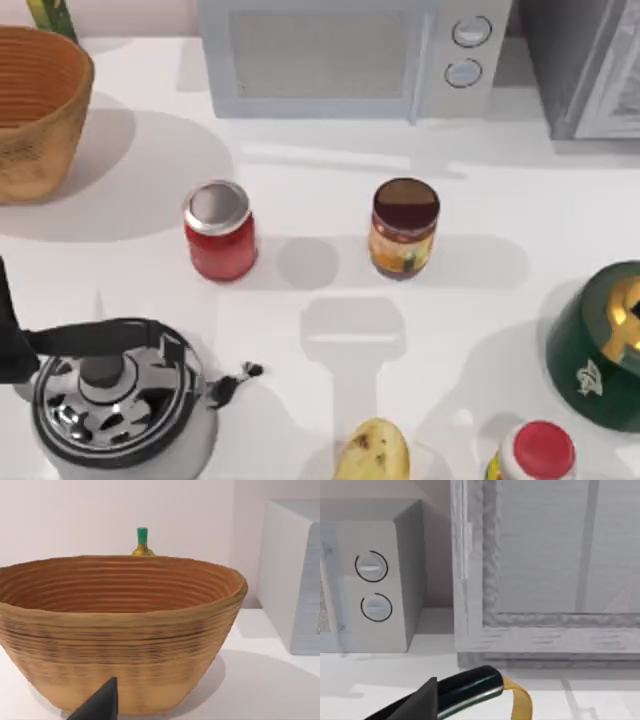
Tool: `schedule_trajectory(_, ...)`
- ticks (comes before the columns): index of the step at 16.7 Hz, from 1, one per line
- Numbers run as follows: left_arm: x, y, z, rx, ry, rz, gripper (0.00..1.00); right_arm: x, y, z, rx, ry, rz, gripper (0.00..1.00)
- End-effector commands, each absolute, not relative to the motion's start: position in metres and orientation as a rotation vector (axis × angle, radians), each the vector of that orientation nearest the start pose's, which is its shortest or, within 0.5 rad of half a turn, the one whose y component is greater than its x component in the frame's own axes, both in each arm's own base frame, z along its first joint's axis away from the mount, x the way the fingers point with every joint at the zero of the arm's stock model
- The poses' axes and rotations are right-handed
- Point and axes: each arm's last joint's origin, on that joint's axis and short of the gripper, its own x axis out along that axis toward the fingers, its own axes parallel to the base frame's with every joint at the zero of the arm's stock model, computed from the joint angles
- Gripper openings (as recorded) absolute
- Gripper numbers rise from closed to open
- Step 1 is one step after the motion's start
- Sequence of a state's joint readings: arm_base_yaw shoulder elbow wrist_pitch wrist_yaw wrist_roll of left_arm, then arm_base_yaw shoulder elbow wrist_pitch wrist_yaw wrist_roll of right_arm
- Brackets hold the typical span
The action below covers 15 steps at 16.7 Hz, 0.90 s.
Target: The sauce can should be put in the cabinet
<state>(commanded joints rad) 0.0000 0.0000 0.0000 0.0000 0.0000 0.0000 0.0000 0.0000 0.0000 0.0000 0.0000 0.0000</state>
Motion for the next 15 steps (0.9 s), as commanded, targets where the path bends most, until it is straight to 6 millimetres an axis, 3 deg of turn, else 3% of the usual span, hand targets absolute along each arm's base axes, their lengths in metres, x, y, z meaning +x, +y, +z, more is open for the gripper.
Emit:
schedule_trajectory(4,0.106,-0.001,0.160,0.000,0.000,0.000,1.00,0.106,0.001,0.167,-0.008,0.008,0.042,1.00)
schedule_trajectory(9,0.106,-0.001,0.160,0.000,0.000,0.000,1.00,0.115,0.021,0.220,-0.078,0.077,0.364,1.00)
schedule_trajectory(12,0.106,-0.001,0.160,0.000,0.000,0.000,1.00,0.141,0.041,0.260,-0.140,0.150,0.632,1.00)
schedule_trajectory(15,0.106,-0.001,0.160,0.000,0.000,0.000,1.00,0.193,0.070,0.283,-0.192,0.239,0.900,1.00)
